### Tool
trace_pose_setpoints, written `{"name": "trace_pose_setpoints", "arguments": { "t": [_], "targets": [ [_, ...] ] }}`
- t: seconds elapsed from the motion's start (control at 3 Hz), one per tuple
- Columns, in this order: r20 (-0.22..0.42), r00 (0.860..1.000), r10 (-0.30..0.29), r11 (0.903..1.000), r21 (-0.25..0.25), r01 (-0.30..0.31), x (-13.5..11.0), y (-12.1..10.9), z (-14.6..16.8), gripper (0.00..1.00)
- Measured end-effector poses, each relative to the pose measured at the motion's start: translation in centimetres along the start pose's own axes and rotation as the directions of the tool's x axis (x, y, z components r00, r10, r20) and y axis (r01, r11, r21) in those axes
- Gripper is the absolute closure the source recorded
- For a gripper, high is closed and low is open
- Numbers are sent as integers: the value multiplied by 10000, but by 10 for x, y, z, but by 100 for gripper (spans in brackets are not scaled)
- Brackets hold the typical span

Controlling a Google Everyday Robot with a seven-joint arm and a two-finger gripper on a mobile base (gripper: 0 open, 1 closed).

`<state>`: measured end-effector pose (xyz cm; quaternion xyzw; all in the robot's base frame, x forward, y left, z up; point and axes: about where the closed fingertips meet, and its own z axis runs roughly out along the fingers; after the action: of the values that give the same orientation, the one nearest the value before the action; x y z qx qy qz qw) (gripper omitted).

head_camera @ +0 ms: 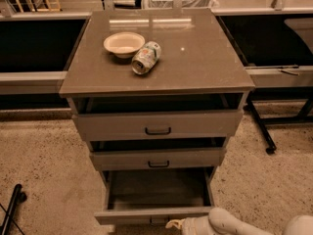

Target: Close bottom drawer

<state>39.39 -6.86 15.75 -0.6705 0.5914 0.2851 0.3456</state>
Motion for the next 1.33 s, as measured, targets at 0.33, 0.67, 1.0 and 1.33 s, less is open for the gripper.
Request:
{"name": "trace_pose_setpoints", "arguments": {
  "t": [0.33, 0.67, 1.0, 1.33],
  "targets": [
    [-421, 9991, 16, 9994, 343, -2, 3, -15, -8, 73],
    [-506, 9983, 304, 9964, 805, -263, 12, -29, -15, 96],
    [-306, 9986, 432, 9909, 1291, -389, 19, -43, -20, 98],
    [-316, 9986, 424, 9900, 1360, -377, 21, -46, -22, 79]
  ]
}}
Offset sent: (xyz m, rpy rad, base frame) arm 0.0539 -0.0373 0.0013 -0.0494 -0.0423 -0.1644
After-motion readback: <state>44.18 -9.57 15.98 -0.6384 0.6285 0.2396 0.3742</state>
